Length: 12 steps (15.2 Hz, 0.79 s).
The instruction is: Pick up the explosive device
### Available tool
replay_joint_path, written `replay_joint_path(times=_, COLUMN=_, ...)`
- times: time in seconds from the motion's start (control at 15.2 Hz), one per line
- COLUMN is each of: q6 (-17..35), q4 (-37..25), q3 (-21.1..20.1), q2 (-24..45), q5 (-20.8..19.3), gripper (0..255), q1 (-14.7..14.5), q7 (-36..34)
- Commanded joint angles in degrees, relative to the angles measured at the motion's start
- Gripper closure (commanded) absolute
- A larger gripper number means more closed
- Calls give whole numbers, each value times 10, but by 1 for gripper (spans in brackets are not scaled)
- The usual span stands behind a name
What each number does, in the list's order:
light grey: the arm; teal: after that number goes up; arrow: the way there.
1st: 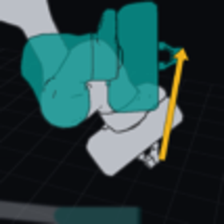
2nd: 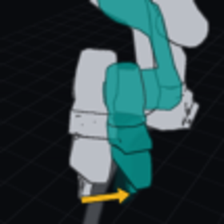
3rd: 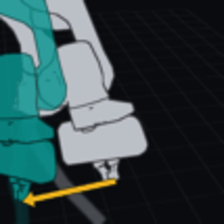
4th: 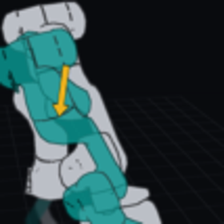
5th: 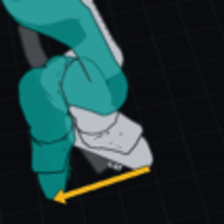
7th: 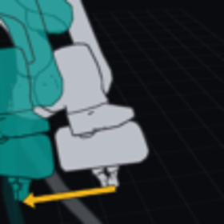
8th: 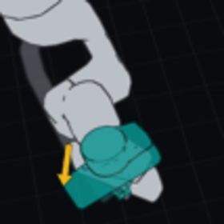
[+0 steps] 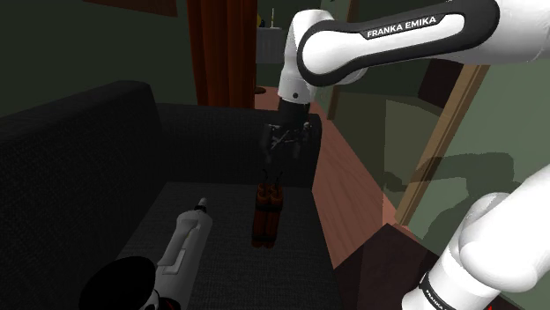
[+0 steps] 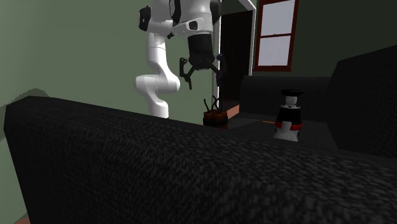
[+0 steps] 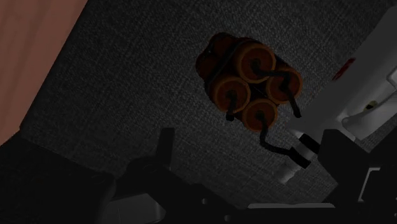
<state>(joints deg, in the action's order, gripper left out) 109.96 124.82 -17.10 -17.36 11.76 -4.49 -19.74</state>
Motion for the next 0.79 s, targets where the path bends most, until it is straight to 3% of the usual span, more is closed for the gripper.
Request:
replay_joint_path(times=0.0, q6=18, q4=-22, q3=-17, q2=40, q5=-8, gripper=0, q1=-3, q7=-20)
replay_joint_path(times=0.13, q6=31, q4=-44, q3=-30, q2=75, q5=-19, gripper=0, q1=-8, q7=-38)
replay_joint_path(times=0.73, q6=90, q4=0, q3=-34, q2=91, q5=-19, gripper=0, q1=-9, q7=-36)
